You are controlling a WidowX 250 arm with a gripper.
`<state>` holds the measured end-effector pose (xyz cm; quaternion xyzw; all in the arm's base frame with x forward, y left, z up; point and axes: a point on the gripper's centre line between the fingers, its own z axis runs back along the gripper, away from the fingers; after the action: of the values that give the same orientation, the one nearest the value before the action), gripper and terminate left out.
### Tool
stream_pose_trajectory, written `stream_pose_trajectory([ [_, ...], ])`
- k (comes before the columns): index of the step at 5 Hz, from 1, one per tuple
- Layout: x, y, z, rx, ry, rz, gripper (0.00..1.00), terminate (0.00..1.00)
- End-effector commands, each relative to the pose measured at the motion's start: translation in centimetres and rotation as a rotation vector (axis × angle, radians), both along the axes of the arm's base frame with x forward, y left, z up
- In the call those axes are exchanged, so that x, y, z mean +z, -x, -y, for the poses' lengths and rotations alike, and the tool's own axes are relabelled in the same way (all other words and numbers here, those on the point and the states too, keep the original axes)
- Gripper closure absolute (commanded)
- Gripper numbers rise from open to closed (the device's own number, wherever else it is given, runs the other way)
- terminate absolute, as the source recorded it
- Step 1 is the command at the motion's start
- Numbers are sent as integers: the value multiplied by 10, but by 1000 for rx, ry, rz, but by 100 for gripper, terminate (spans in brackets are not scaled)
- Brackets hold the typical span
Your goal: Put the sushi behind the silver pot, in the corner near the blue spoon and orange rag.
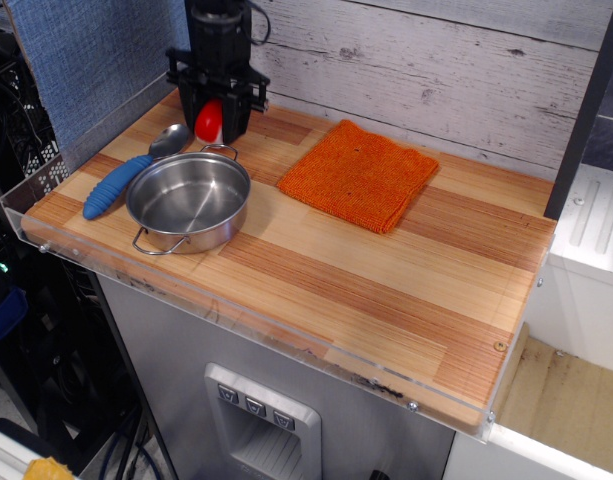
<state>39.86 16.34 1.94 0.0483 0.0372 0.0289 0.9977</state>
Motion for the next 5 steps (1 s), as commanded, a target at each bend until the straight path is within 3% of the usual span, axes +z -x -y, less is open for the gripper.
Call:
stream_pose_trajectory([
  [1,29,0,3,-39,-19,65,0,0],
  [2,39,2,7,-63,-21,85,0,0],
  [4,100,26,30,-108,-28,262,0,0],
  [5,117,38,39,-114,-26,302,0,0],
])
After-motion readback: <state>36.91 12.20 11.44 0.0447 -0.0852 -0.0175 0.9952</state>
